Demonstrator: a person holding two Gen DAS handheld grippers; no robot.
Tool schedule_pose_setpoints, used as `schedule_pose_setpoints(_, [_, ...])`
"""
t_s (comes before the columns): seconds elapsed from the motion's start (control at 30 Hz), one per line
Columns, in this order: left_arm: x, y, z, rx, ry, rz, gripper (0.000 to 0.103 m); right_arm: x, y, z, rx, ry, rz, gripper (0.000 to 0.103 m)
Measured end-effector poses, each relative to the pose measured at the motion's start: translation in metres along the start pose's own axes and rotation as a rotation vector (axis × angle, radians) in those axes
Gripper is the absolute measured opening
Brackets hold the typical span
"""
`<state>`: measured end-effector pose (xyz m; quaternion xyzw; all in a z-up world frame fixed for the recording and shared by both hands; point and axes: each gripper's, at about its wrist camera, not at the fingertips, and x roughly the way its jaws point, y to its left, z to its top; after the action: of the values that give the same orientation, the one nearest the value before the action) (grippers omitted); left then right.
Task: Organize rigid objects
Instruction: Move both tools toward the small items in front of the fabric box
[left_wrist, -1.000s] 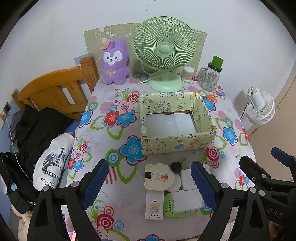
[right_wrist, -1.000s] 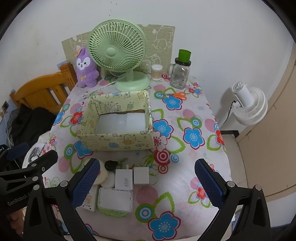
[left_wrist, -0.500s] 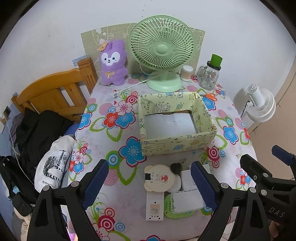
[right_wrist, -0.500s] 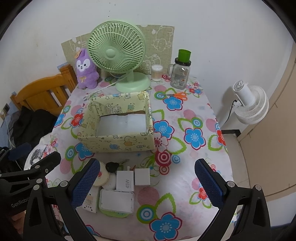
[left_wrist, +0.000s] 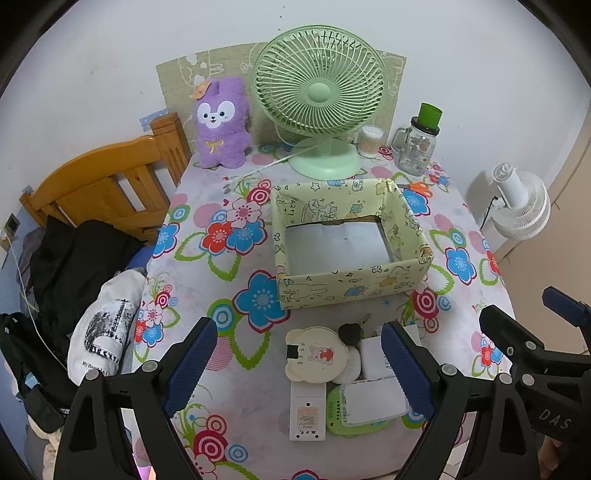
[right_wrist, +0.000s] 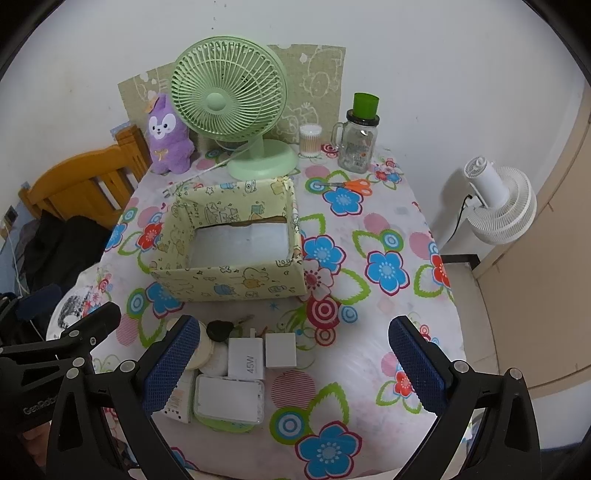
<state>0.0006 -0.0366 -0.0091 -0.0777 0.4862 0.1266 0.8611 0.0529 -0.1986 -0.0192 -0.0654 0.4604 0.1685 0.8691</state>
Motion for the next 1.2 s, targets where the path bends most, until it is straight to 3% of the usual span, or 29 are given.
schedule_pose_setpoints(1.2, [0.093,-0.005,-0.025,0.025,0.182,0.004,0.092,0.094,-0.007,-0.019,-0.025,0.156,0.039,0.103])
